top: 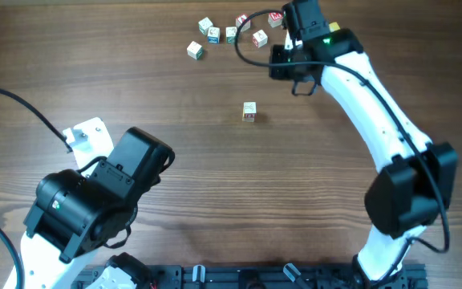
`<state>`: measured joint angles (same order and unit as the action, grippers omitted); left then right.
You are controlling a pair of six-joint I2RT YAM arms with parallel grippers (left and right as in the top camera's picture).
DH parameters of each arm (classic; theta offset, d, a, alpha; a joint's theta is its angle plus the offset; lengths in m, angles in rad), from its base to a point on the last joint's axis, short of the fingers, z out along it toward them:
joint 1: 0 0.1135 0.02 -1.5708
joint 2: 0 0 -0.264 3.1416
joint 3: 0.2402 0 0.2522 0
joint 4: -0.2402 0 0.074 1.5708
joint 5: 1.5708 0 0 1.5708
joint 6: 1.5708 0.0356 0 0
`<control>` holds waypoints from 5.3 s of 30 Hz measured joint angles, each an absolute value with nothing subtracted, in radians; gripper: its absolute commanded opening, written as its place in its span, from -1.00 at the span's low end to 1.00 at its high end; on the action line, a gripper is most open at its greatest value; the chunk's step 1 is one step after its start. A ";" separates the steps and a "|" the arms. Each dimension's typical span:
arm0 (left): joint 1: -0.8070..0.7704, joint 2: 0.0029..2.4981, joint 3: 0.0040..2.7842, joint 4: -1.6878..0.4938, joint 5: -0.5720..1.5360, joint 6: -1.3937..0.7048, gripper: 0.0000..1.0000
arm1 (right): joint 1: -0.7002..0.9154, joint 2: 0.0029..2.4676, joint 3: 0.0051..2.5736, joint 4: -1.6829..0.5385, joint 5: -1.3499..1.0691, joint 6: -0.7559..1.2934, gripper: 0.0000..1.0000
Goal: Form a tower
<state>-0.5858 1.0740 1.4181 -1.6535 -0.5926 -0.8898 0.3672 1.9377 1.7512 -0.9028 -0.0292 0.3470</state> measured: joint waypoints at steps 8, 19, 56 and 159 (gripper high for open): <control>-0.586 1.074 1.418 -1.654 -0.593 -0.890 1.00 | 0.450 1.934 1.582 -0.782 -0.045 0.308 -0.48; -0.586 1.074 1.418 -1.653 -0.593 -0.890 1.00 | 0.550 1.939 1.465 -0.664 -0.004 0.358 -0.49; -0.586 1.074 1.418 -1.654 -0.593 -0.890 1.00 | 0.562 1.977 1.469 -0.683 0.044 0.445 0.99; -0.586 1.074 1.418 -1.654 -0.593 -0.890 1.00 | 0.561 2.060 1.632 -0.785 0.026 0.453 0.88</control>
<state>-0.5858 1.0740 1.4181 -1.6535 -0.5926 -0.8898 0.5613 2.0602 1.6318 -0.7849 0.0257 0.4534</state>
